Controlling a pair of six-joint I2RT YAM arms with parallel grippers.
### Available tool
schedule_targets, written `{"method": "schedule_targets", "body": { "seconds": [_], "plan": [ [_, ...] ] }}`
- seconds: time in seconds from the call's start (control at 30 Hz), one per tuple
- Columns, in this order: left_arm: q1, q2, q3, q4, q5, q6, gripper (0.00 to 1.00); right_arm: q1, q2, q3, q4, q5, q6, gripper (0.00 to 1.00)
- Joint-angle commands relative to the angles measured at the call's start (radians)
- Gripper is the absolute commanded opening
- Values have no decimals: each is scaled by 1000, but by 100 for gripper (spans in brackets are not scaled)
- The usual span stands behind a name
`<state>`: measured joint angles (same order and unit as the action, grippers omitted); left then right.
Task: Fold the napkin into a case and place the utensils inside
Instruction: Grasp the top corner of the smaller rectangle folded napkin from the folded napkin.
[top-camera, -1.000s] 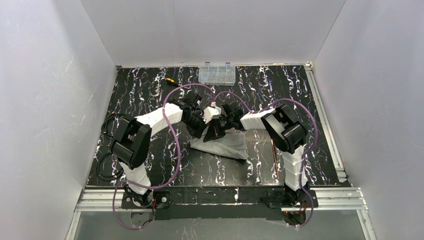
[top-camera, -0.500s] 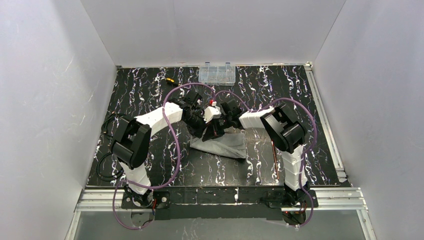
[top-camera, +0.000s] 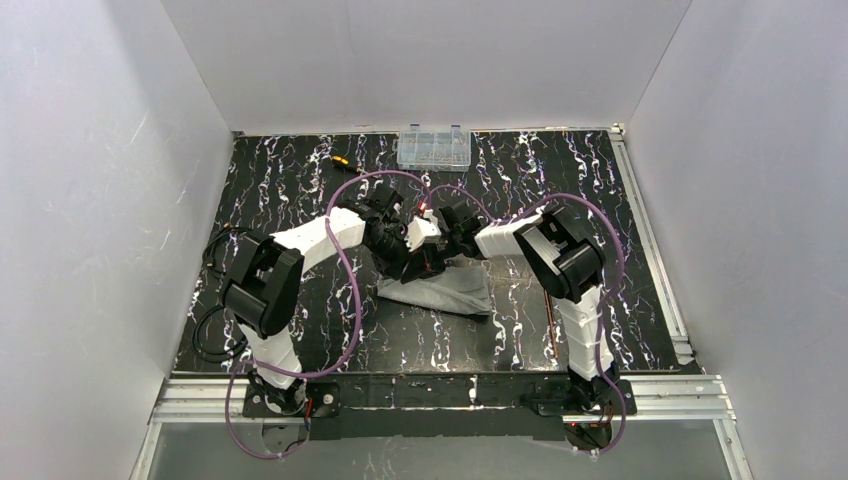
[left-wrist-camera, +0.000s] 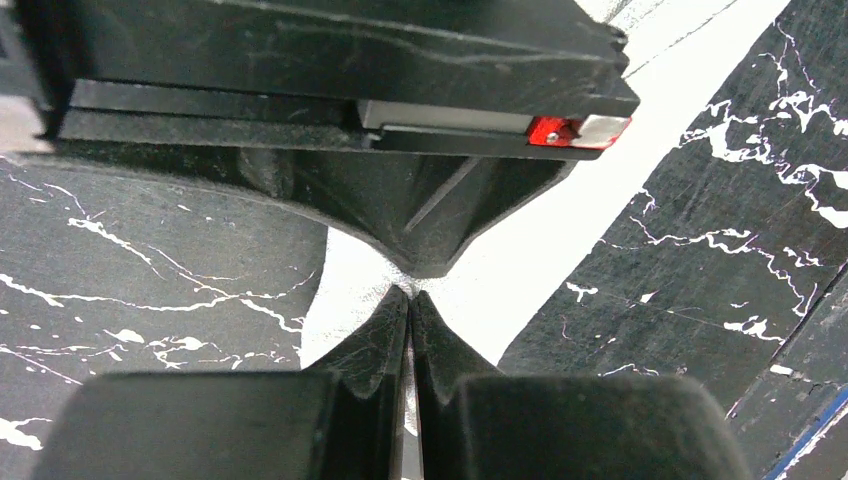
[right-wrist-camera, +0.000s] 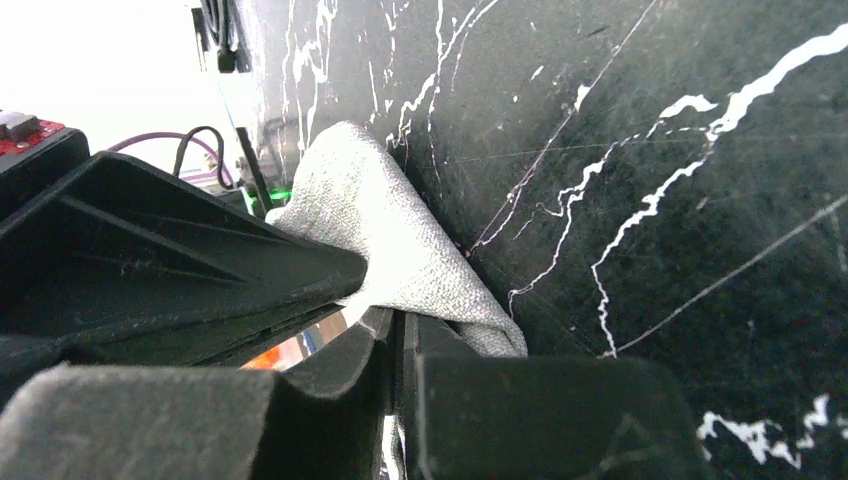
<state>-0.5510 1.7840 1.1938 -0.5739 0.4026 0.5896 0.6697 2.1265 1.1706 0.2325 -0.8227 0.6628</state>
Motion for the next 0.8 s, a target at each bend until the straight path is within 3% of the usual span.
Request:
{"method": "schedule_targets", "body": {
  "seconds": [0.0,0.37,0.77],
  "plan": [
    [-6,-25,-16,-18,38,10,0,8,50,63,-148,51,-111,1],
    [-7,-45,-8,-25,60,11,0,5,35,111,-161,83,-105,1],
    [-12,-10,-69,-59,57,73,0,-5,35,50,49,39,44,1]
  ]
}}
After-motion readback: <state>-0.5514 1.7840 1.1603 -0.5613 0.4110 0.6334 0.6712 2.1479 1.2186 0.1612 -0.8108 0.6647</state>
